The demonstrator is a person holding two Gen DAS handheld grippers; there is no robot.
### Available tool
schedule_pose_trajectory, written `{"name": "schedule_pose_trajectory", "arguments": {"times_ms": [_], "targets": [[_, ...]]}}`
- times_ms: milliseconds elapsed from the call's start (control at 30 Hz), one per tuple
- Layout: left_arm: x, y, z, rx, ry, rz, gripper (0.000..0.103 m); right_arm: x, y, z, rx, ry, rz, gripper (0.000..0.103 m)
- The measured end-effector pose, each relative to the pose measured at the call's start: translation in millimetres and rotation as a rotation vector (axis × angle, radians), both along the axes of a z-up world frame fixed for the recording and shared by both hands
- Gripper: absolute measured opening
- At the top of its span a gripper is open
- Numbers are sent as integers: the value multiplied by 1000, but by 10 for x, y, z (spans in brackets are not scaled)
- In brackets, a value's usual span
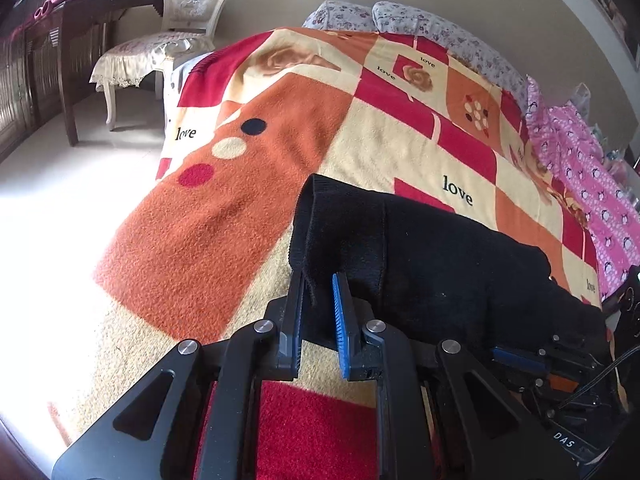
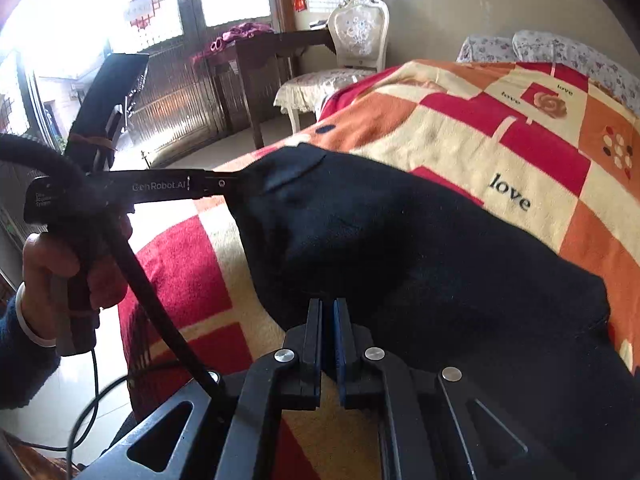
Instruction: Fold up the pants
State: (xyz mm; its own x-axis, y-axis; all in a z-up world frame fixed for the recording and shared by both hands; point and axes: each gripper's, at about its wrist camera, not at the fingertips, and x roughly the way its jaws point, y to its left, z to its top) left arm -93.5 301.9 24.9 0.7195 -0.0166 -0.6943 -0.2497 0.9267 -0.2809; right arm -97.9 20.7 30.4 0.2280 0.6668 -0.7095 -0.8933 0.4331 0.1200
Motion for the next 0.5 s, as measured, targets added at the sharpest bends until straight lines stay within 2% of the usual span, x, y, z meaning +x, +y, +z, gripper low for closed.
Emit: {"name": "schedule_pose_trajectory", "arguments": {"times_ms": [300,500], "targets": [[-89,-108,122,99,10,41,14,-8,-146,100,40,64,-6,12],[-155,-240,251,182,10,61,14,-10,-336,160,68,65,-61,28]]}}
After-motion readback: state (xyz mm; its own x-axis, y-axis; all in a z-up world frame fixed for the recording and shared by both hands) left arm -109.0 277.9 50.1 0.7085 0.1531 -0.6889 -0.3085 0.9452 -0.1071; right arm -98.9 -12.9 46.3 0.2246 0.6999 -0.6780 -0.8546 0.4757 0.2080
